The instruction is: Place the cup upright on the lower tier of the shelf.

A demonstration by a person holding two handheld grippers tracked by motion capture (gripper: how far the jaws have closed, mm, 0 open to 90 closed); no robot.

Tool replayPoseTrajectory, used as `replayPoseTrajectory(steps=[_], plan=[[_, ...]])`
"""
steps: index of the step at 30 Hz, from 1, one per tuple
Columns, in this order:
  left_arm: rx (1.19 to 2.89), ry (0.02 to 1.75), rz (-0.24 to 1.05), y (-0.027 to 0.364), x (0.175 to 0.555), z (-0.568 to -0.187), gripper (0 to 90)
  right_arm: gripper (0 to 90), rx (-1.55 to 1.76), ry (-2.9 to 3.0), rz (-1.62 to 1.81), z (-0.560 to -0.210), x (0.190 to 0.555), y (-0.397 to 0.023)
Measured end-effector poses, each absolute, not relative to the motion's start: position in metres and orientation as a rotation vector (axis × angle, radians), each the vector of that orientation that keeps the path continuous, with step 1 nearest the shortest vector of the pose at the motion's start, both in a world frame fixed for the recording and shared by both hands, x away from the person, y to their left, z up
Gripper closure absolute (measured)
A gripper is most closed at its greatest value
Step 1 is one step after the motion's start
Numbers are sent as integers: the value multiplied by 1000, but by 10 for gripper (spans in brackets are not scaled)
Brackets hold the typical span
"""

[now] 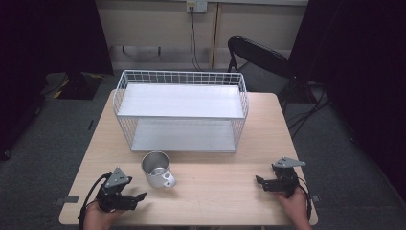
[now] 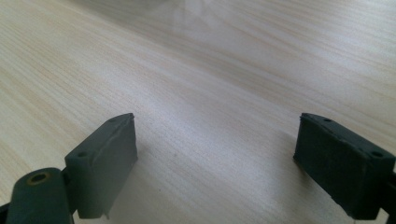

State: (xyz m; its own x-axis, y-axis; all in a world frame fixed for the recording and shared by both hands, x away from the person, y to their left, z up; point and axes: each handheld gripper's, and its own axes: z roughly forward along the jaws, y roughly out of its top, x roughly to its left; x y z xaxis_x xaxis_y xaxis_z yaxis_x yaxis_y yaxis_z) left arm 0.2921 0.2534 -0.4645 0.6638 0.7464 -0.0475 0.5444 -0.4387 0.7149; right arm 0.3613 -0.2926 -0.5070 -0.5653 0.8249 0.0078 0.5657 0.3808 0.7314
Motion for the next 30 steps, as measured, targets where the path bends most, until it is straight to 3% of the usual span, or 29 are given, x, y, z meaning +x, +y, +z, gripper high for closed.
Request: replayPoseTrajectory(steps=[19, 30], plan=[[2042, 977, 404, 254, 305, -410, 190, 120, 1216, 2283, 999, -507, 361, -292], [1995, 1017, 414, 247, 322, -414, 205, 119, 1216, 2283, 999, -507, 361, -292]])
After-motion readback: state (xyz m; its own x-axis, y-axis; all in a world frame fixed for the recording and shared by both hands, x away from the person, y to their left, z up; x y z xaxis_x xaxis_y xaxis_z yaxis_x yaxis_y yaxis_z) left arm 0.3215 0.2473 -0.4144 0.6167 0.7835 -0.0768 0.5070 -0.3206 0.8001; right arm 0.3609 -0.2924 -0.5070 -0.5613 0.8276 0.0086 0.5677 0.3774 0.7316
